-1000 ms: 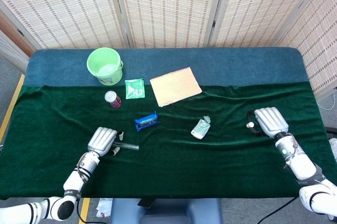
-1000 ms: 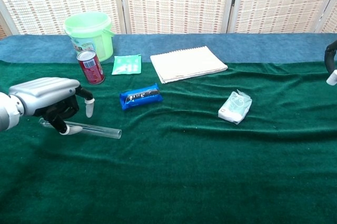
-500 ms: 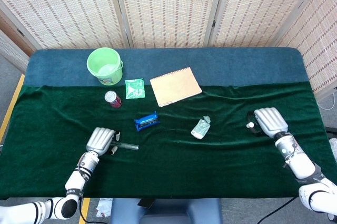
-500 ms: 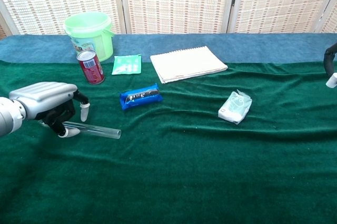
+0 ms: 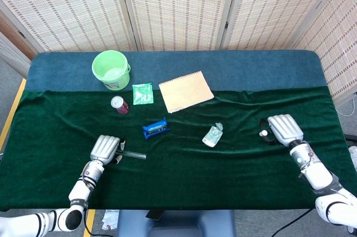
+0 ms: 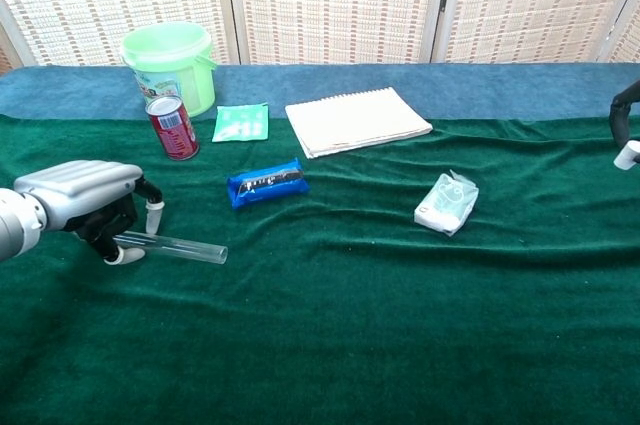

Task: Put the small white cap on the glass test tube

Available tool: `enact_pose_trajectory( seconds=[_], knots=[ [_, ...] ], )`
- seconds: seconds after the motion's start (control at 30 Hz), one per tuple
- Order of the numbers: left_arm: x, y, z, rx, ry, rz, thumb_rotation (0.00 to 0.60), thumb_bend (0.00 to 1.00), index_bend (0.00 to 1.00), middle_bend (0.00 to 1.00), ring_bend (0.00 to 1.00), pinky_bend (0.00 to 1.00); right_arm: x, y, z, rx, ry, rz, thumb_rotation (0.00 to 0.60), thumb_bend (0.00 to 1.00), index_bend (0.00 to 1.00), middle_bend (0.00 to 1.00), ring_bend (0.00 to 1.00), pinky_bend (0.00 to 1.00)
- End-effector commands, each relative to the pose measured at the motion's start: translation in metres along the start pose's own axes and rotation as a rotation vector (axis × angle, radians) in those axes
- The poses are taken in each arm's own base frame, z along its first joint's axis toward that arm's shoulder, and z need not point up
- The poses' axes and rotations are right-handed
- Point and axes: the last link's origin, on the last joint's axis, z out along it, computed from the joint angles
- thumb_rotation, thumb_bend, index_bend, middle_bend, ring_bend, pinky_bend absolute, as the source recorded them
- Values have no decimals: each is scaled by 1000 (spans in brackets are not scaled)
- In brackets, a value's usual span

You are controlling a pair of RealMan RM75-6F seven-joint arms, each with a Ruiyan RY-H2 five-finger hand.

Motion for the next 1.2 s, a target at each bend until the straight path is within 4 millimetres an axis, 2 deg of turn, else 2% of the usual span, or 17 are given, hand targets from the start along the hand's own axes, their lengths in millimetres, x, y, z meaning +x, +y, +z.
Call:
enact_pose_trajectory(
  seconds=[0.03,0.27,0.47,0.63,0.8,0.97,1.2],
  knots=[
    [0,0,0,0,10,-6,600,375,562,912,854,824,0,0,0,0,-1,-1,600,613,708,986,1000,1000],
    [6,2,-1,-15,42,-80,600,466,663,941,876,851,1,-4,0,10,7,4,600,612,709,986,1000,1000],
    [29,13,-4,-74,98,-231,600,524,719,962,893,870,12,-19,-2,66,42,35,600,612,714,986,1000,1000],
    [52,33,-8,-160,116,-396,600,559,749,976,909,884,23,-50,-5,177,66,80,600,612,717,986,1000,1000],
    [62,53,-11,-232,73,-541,600,595,772,1000,940,914,37,-86,-6,302,73,128,600,612,720,986,1000,1000],
    [64,69,-14,-288,19,-640,600,605,776,1000,944,916,52,-124,-8,434,80,148,600,613,723,986,1000,1000],
    [58,86,-14,-326,-36,-737,600,605,776,1000,944,916,66,-161,-12,562,79,161,600,613,725,986,1000,1000]
  ],
)
